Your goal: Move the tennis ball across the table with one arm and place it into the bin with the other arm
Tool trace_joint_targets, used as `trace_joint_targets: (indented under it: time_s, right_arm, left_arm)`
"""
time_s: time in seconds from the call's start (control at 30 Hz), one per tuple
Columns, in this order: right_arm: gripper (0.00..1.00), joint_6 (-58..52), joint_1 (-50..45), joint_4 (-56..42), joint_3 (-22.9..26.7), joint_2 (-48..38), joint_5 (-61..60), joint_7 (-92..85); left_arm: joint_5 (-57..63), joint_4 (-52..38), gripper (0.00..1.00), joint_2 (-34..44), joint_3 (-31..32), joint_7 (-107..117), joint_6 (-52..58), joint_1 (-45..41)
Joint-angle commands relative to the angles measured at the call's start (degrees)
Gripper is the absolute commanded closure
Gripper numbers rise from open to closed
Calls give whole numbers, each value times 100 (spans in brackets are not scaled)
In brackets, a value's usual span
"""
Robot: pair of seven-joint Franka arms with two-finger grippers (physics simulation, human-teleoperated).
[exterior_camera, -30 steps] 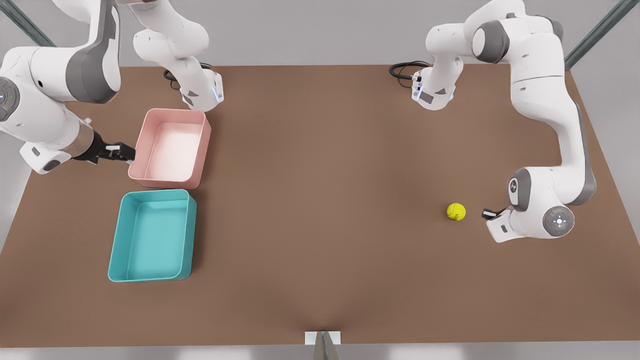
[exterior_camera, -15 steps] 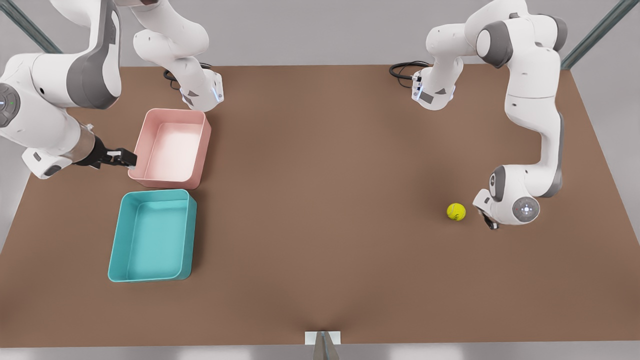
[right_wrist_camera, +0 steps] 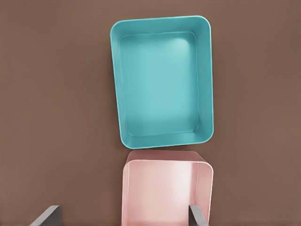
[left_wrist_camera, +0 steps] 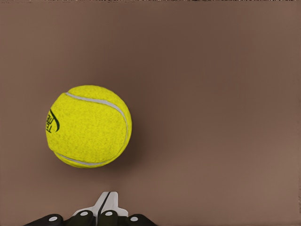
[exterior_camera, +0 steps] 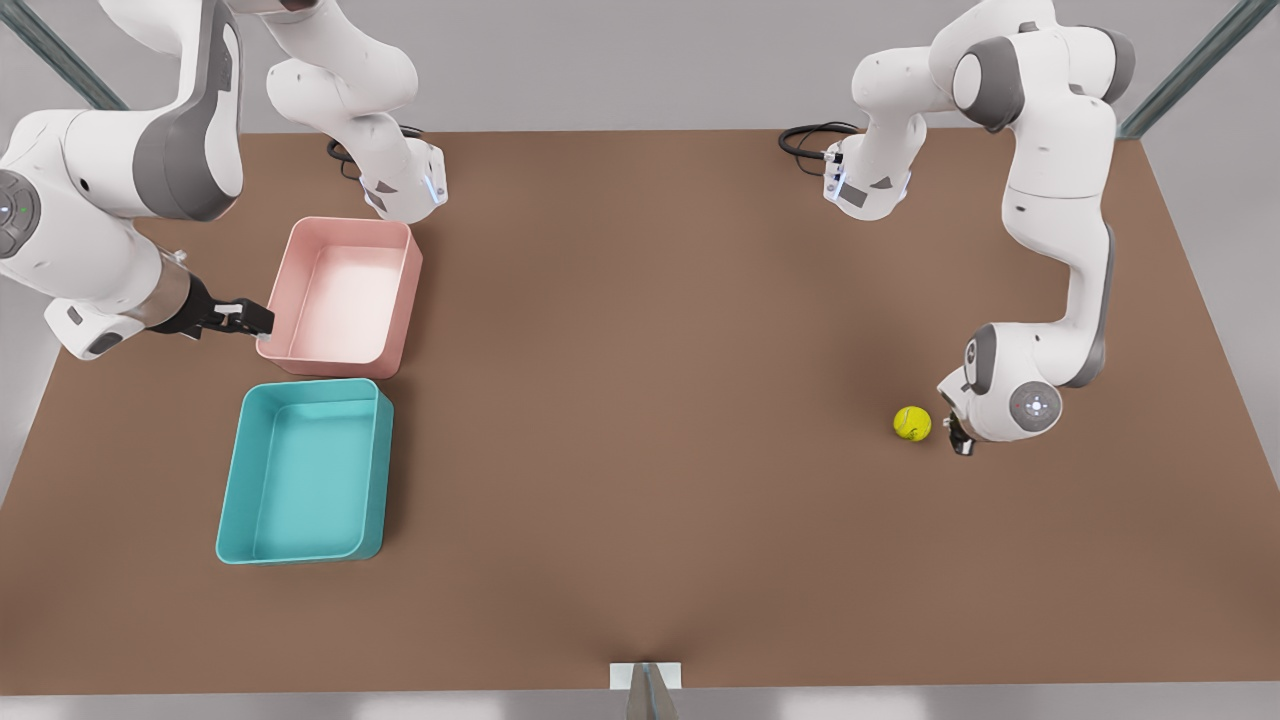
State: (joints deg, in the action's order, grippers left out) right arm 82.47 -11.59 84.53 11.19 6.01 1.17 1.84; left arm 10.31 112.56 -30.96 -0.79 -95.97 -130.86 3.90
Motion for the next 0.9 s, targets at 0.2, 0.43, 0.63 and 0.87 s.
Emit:
trace_joint_targets:
  time_s: [0.2, 0.43, 0.63, 0.87]
  right_arm:
    - [0, -3, -1, 2, 6, -4, -12, 9]
    - [0, -3, -1, -6, 6, -4, -12, -8]
    - [0, 32, -396, -340, -47, 567, -319, 97]
    - [0, 1850, -1671, -105, -38, 1763, -1154, 2628]
  left_arm:
    - [-326, -366, 79, -411, 141, 3889, -633, -1741]
    - [-1093, -902, 79, 90, 440, 7048, 351, -1331]
    - [-671, -2765, 0, 1391, -378, 10740, 5378, -1366]
    - [-697, -3618, 0, 1320, -158, 11443, 5792, -1154]
